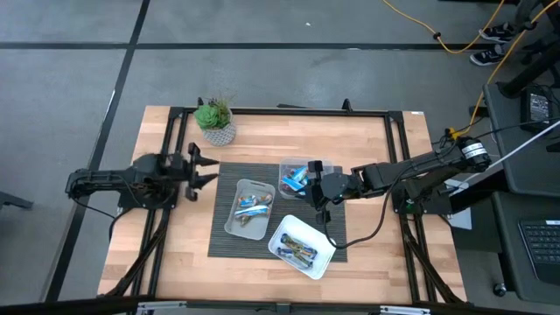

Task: Pick and place Granola Bars by type
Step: Return to Home Position

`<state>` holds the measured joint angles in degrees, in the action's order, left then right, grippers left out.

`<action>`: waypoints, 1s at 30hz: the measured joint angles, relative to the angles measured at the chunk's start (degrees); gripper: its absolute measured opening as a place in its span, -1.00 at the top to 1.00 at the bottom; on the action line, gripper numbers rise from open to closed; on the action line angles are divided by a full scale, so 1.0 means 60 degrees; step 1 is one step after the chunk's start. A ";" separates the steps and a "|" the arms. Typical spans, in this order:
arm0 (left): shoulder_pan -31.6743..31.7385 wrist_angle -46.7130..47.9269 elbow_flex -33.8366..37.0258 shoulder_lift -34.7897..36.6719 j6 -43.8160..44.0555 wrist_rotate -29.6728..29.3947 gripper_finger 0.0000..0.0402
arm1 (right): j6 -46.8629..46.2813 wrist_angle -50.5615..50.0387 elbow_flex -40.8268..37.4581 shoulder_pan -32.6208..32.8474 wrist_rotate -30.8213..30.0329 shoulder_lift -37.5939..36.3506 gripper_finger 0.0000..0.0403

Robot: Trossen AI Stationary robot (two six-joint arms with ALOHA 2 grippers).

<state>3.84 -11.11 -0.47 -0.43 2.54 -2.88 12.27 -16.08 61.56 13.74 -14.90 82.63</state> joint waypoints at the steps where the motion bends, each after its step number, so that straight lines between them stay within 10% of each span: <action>1: 0.0000 0.0466 0.0000 0.0000 -0.0294 -0.0091 0.04 | 0.0000 0.0000 0.0001 0.0000 0.0000 0.0000 0.72; 23: 0.0011 0.1547 -0.0007 -0.0357 -0.0892 -0.0830 0.05 | 0.1247 0.1811 -0.0071 -0.0294 0.1927 -0.0368 0.72; 30: 0.0011 0.1550 -0.0007 -0.0357 -0.0876 -0.0830 0.05 | 0.0748 0.3205 -0.2501 -0.0506 0.1539 -0.2538 0.72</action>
<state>3.90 -1.81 -0.51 -2.57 -2.72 -7.86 16.76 3.15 46.55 10.70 -5.66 67.40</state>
